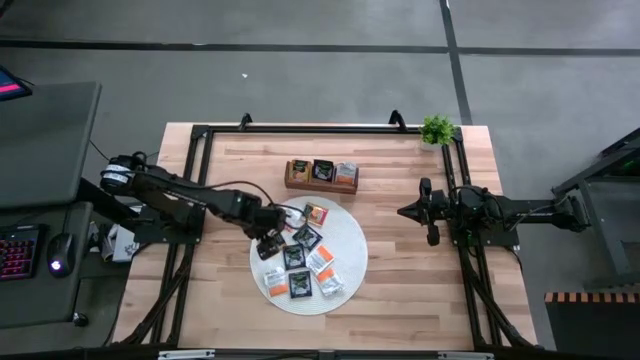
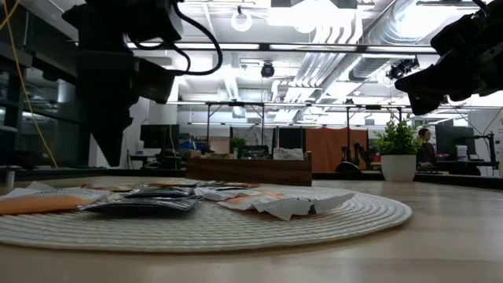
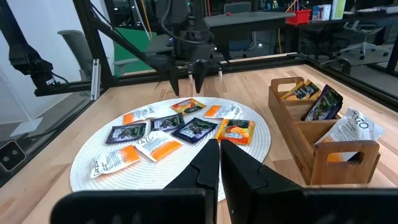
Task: Pick & Place Tea
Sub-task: Put the yellow tea bag into the left section of the wooden organizer
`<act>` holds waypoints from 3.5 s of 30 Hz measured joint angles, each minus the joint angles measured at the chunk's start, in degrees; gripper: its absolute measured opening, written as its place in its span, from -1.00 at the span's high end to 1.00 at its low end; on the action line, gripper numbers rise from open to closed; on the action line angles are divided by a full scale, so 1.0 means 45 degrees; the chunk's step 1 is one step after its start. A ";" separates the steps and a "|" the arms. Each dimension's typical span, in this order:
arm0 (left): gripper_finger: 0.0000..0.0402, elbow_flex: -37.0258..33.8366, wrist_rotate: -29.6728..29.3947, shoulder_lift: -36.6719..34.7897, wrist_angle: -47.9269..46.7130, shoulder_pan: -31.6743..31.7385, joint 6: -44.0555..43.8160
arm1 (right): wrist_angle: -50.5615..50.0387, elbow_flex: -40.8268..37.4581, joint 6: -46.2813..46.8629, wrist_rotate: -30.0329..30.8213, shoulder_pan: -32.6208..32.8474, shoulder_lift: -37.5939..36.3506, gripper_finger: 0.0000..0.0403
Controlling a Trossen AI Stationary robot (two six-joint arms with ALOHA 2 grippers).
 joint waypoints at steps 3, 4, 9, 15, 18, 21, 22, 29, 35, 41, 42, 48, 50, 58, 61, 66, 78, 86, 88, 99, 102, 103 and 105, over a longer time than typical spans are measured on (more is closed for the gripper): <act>-0.33 0.0010 -0.0089 0.0470 0.0449 -0.0241 0.0462 | 0.0000 0.0000 0.0001 0.0001 0.0001 0.0000 0.94; -0.33 0.0000 -0.0087 0.0625 0.0495 -0.0337 0.0565 | 0.0000 0.0000 0.0001 0.0000 0.0004 0.0000 0.94; -0.38 0.0019 0.0366 0.1268 0.1157 -0.0827 0.0990 | -0.0005 0.0000 -0.0002 0.0005 0.0000 0.0000 0.94; -0.68 0.0273 -0.0136 0.1559 0.0882 -0.0859 0.1028 | -0.0002 0.0000 0.0001 0.0005 0.0001 -0.0005 0.94; -0.85 0.0416 -0.0630 0.1559 0.0489 -0.0847 0.0962 | 0.0000 0.0000 0.0001 0.0005 0.0001 -0.0002 0.94; -0.96 0.0595 -0.0656 0.1564 0.0166 -0.0842 0.0614 | -0.0004 0.0000 -0.0002 0.0005 -0.0001 -0.0005 0.94; -0.98 0.0677 -0.0658 0.1564 0.0054 -0.0842 0.0456 | 0.0000 0.0000 -0.0002 0.0005 0.0004 0.0000 0.94; -0.99 0.1373 -0.1651 0.1564 -0.1173 -0.0814 -0.0031 | -0.0004 0.0000 -0.0002 0.0005 -0.0001 0.0000 0.94; -0.99 0.1520 -0.2660 0.1559 -0.1410 -0.0319 -0.0040 | 0.0000 0.0001 0.0001 0.0002 0.0001 -0.0002 0.94; -0.99 0.1520 -0.2355 0.1559 -0.1268 -0.0240 -0.0663 | 0.0000 0.0000 0.0000 0.0000 -0.0001 -0.0002 0.94; -0.99 0.1520 -0.2218 0.1559 -0.1253 -0.0235 -0.0707 | 0.0000 0.0000 -0.0001 0.0005 0.0003 -0.0004 0.94; -0.99 0.1520 -0.2398 0.1559 -0.1331 -0.0235 -0.0989 | 0.0000 0.0000 -0.0002 0.0005 -0.0001 0.0000 0.94; -0.99 0.1520 -0.2480 0.1559 -0.1506 -0.0239 -0.0989 | 0.0000 0.0000 0.0001 0.0000 0.0001 -0.0002 0.94; -0.99 0.1520 -0.2723 0.1559 -0.1481 -0.0264 -0.0974 | 0.0000 0.0000 0.0002 0.0000 -0.0001 0.0000 0.94; -0.99 0.1520 -0.2736 0.1554 -0.1531 -0.0264 -0.0979 | 0.0000 0.0000 0.0000 0.0000 0.0000 -0.0002 0.94; -0.99 0.1515 -0.2733 0.1554 -0.1540 -0.0264 -0.0984 | 0.0000 0.0001 0.0000 0.0002 0.0000 0.0000 0.94; -0.99 0.1511 -0.2720 0.1554 -0.1517 -0.0264 -0.1102 | 0.0000 0.0000 -0.0002 0.0000 -0.0001 0.0000 0.94; -0.99 0.1506 -0.2152 0.1675 -0.1415 -0.0250 -0.1694 | 0.0000 0.0002 0.0001 0.0005 0.0002 -0.0005 0.94; -0.99 0.1500 -0.2051 0.1965 -0.1178 -0.0259 -0.1676 | 0.0000 0.0000 -0.0002 0.0004 0.0004 0.0000 0.94; -0.99 0.1491 -0.1980 0.2652 -0.0874 -0.0259 -0.1324 | -0.0003 0.0000 0.0001 0.0004 0.0000 -0.0010 0.94; -0.99 0.1496 -0.1990 0.2753 -0.0822 -0.0259 -0.1319 | 0.0000 0.0000 -0.0002 0.0005 -0.0001 -0.0010 0.94; -0.99 0.1496 -0.1988 0.2900 -0.0723 -0.0259 -0.1319 | 0.0000 0.0000 -0.0002 0.0005 0.0001 -0.0010 0.94; -0.99 0.1545 -0.1944 0.3080 -0.0636 -0.0254 -0.1246 | -0.0001 0.0000 0.0001 0.0005 0.0004 -0.0010 0.94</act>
